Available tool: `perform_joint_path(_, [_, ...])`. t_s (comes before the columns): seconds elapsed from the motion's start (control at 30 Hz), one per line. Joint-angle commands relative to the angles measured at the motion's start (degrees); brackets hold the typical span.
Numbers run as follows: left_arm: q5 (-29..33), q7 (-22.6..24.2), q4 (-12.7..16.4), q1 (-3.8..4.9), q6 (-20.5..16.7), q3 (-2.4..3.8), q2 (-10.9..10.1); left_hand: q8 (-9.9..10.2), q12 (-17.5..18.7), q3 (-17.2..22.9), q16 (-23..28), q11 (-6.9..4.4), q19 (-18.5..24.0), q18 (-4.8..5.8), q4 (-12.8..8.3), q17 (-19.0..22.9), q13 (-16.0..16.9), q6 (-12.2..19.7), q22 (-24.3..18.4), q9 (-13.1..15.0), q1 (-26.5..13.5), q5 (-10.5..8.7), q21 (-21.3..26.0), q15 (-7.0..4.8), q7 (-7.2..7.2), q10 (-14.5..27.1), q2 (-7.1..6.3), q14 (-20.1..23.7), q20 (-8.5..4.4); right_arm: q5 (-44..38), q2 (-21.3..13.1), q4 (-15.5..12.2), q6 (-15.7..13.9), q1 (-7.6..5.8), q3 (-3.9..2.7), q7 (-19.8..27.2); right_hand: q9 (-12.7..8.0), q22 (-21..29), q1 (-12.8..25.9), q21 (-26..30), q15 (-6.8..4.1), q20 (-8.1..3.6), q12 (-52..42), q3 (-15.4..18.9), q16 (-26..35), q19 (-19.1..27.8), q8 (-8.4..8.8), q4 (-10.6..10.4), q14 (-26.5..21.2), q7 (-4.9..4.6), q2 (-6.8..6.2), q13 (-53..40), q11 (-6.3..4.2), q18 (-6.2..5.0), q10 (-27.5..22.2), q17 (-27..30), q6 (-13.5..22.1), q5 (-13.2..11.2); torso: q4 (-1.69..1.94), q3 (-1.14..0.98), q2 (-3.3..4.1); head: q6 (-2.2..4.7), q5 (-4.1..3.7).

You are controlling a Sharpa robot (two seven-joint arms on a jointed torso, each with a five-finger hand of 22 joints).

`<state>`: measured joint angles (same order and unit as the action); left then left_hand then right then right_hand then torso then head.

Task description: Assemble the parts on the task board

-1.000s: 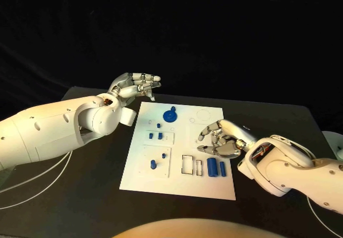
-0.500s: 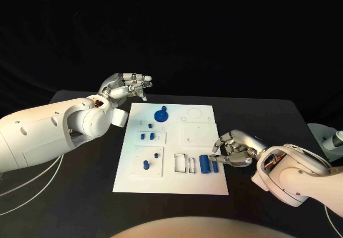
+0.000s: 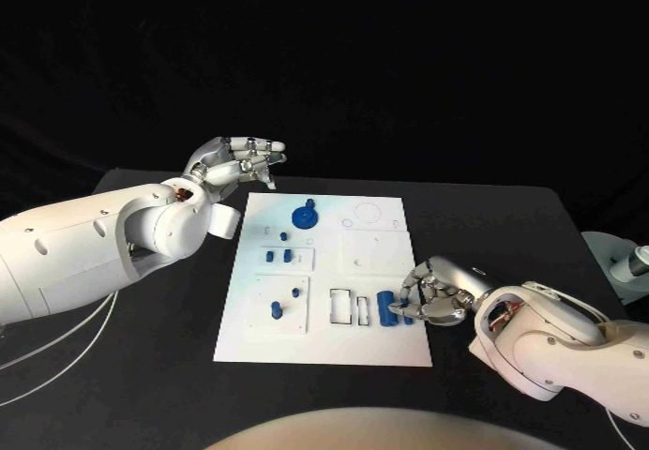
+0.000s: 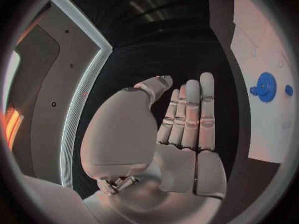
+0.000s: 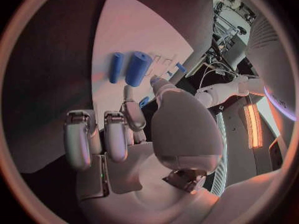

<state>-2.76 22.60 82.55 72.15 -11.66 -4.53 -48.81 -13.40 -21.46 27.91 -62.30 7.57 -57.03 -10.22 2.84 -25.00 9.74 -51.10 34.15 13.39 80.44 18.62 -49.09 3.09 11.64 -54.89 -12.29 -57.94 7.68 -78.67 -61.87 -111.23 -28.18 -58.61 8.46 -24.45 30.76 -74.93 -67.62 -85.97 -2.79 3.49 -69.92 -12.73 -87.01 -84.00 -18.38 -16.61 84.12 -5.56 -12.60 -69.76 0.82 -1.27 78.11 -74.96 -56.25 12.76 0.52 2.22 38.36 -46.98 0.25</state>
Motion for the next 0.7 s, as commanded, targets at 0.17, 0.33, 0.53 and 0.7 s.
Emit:
perform_joint_path(0.17, [0.34,0.28,0.26,0.04,0.89,0.04,-0.05,-0.08,-0.31,-0.15,-0.35,0.17,0.05,-0.33,-0.07,0.09,0.09,0.41,0.05,-0.01,-0.18,0.35,0.29,0.06,-0.11,0.39,0.32,0.38,0.38,-4.09,1.28,0.42,-0.98,0.32,0.03,-2.31,0.18,-13.39,0.55,-0.49,-0.32,-0.61,-0.33,0.73,-0.22,-4.85,-0.31,-0.12,4.23,0.24,0.32,-0.18,0.02,0.45,0.37,-5.78,0.21,0.52,0.04,0.05,0.04,-0.20,0.14])
perform_joint_path(0.33, [0.34,0.26,0.36,0.04,0.94,0.05,-0.13,-0.08,-0.31,-0.15,-0.35,0.17,0.05,-0.33,-0.07,0.09,0.09,0.41,0.05,-0.01,-0.18,0.35,0.29,0.06,-0.11,0.39,0.32,0.38,0.38,-4.33,2.34,1.31,-0.38,0.48,0.03,-2.51,0.27,-13.40,0.75,-0.49,-0.34,-0.62,-0.37,1.16,-0.23,-4.85,-0.42,-0.14,4.23,0.27,0.65,-0.31,-0.01,0.45,0.40,-5.79,0.15,0.67,0.06,0.05,0.03,-0.31,0.20])
perform_joint_path(0.53, [0.34,0.14,0.48,0.04,1.03,0.05,-0.28,-0.12,-0.44,-0.18,-0.38,0.18,0.06,-0.33,-0.01,0.12,0.12,0.43,0.04,0.00,-0.26,0.35,0.30,0.07,-0.11,0.47,0.34,0.39,0.40,-4.99,3.38,2.44,0.92,0.99,0.04,-3.05,0.27,-13.40,0.75,-0.49,-0.34,-0.62,-0.37,1.16,-0.23,-4.85,-0.42,-0.14,4.23,0.27,0.65,-0.31,-0.01,0.45,0.40,-5.79,0.15,0.67,0.07,0.05,-0.01,-0.48,0.36])
perform_joint_path(0.7, [0.34,0.01,0.55,0.05,1.11,0.05,-0.43,-0.12,-0.44,-0.18,-0.38,0.18,0.06,-0.33,-0.01,0.12,0.12,0.43,0.04,0.00,-0.26,0.35,0.30,0.07,-0.11,0.47,0.34,0.39,0.40,-6.27,4.32,3.11,2.45,1.54,0.04,-3.76,0.48,-13.41,0.98,-0.48,-0.40,-0.66,-0.48,2.19,-0.20,-4.84,-0.72,-0.13,4.21,0.39,0.95,-0.58,-0.09,0.45,0.47,-5.70,-0.05,0.27,0.01,0.05,0.00,-0.69,0.58])
